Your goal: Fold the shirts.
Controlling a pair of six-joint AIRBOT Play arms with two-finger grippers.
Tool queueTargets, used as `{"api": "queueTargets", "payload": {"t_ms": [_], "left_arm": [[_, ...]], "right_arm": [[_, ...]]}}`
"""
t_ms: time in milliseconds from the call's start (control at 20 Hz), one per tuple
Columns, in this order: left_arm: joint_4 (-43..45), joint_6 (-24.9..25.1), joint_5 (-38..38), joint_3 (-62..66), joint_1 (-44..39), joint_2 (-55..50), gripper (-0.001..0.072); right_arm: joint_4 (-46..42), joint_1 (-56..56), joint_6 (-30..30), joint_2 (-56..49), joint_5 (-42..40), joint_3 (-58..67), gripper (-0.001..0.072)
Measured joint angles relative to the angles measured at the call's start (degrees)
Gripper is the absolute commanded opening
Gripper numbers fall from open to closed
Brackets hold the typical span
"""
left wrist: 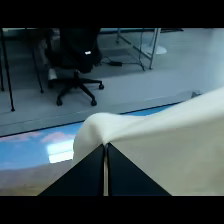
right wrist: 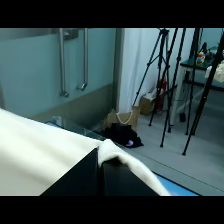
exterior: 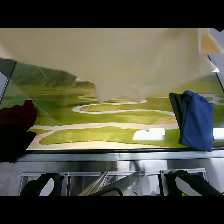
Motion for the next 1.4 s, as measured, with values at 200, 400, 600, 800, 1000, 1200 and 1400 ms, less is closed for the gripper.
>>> {"api": "queueTargets", "payload": {"t_ms": [200, 400, 600, 800, 1000, 1200, 1400], "left_arm": [[-3.43, 0.35, -1.79, -6.19, 1.22, -2.64, 0.0009], [-2.93, 2.19, 1.38, -15.65, -4.39, -12.15, 0.0009], [-0.66, 4.17, 5.16, -23.54, -8.02, -25.88, 0.0022], [0.13, 5.7, 5.22, -24.24, -7.26, -38.49, 0.0696], [0.57, 6.12, 0.5, -18.69, -3.52, -45.83, 0.0695], [1.22, 6.25, -2.93, -17.25, 1.03, -48.39, 0.0695], [1.51, 7.52, -1.6, -21.62, 4.04, -49.11, 0.0695]], "right_arm": [[-0.37, 0.42, -0.42, -8.09, 3.15, 0.55, 0.002], [0.26, 3.54, -0.59, -23.78, 7.08, 0.7, 0.0021], [0.59, 5.97, 0.26, -40.28, 8.92, 0.74, 0.04], [0.63, 4.87, 2.95, -45.7, 11.54, 0.76, 0.0413], [-4.83, 0.11, 10.14, -41.44, 20.81, 0.26, 0.0414], [-12.17, -2.8, 18.27, -34.23, 29.44, -10.29, 0.0415], [-12.85, -2.14, 21.18, -23.63, 28.61, -32.17, 0.0581]]}}
